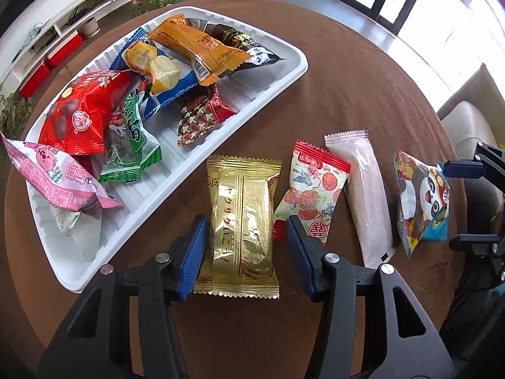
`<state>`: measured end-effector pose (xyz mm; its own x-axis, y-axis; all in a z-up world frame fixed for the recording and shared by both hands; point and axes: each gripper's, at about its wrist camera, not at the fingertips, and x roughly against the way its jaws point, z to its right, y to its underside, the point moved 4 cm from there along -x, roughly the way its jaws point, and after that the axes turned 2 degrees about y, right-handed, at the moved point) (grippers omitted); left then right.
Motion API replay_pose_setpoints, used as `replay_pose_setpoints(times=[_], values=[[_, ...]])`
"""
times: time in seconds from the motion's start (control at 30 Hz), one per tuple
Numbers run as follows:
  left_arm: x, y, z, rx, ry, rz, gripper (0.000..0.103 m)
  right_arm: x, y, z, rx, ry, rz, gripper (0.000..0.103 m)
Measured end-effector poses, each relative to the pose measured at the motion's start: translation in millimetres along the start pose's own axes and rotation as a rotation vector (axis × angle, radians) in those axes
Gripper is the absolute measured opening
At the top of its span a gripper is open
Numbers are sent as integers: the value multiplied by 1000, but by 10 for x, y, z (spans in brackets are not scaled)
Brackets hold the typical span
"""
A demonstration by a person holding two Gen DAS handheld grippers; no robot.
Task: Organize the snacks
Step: 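Grasp the gold packet with the left tool while the right tool grasps the blue panda bag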
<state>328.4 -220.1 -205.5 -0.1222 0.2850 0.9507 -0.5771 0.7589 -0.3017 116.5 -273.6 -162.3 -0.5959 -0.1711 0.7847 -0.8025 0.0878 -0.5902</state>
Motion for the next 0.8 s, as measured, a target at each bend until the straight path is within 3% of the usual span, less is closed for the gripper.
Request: replay_pose_setpoints(times=[0.2,0.3,0.4,0.8], values=[[-58,-97,20,-14,-31,-11,48,12,-40,38,95,21,-29,79],[-76,-150,87,-15,-28,-6,36,-32,-68,-14,189,2,-50,79],[-20,-129,197,-24,-38,-1,34,-125,-95,-39,242,-34,-83,79],[10,72,195,4,-29,34,29,-420,-112,-70,273,-33,-184,77]])
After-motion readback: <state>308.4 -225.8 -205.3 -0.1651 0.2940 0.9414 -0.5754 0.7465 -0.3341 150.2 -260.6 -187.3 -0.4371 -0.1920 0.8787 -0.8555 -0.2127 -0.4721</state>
